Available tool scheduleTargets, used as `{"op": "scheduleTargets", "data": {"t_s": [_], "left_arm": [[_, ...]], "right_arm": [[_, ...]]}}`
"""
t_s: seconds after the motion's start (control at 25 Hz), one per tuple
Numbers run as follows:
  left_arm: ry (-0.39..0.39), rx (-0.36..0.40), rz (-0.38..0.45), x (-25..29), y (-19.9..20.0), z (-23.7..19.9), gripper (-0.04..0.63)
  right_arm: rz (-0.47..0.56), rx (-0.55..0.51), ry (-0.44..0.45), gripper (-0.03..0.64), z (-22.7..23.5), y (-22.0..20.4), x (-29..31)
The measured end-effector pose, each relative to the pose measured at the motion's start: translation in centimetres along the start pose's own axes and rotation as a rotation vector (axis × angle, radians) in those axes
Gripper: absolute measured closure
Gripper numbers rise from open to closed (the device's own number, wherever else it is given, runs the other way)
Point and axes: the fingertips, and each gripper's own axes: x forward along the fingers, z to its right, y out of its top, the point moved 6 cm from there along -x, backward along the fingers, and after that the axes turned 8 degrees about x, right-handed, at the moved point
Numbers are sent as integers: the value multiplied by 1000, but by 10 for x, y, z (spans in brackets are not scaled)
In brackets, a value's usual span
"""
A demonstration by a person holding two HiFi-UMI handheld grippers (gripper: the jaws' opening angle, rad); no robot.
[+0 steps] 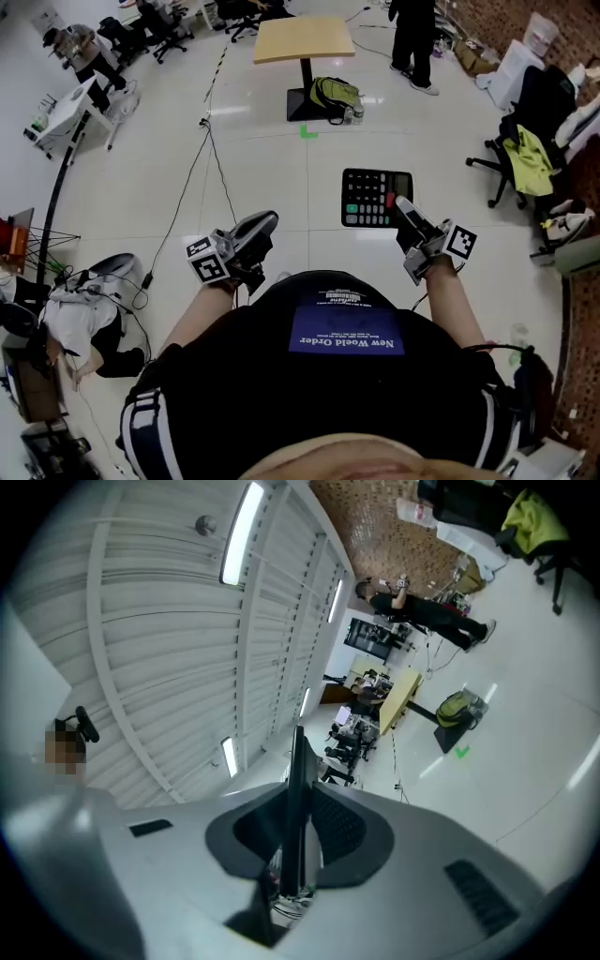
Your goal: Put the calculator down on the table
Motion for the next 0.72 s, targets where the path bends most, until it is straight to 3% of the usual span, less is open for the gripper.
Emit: {"op": "scheduleTargets", "data": {"t_s": [0.16,0.36,0.72], "left_arm": [[-25,8,13,6,-13,-25,578],[-51,-8,24,4,58,-101,578],[-35,72,20,-43,150,-213,578]], "right_arm": [[-6,-25,-6,568,21,6,10],[15,-36,-18,568,6,39,108],[13,-42,8,568,14,51,260]]}}
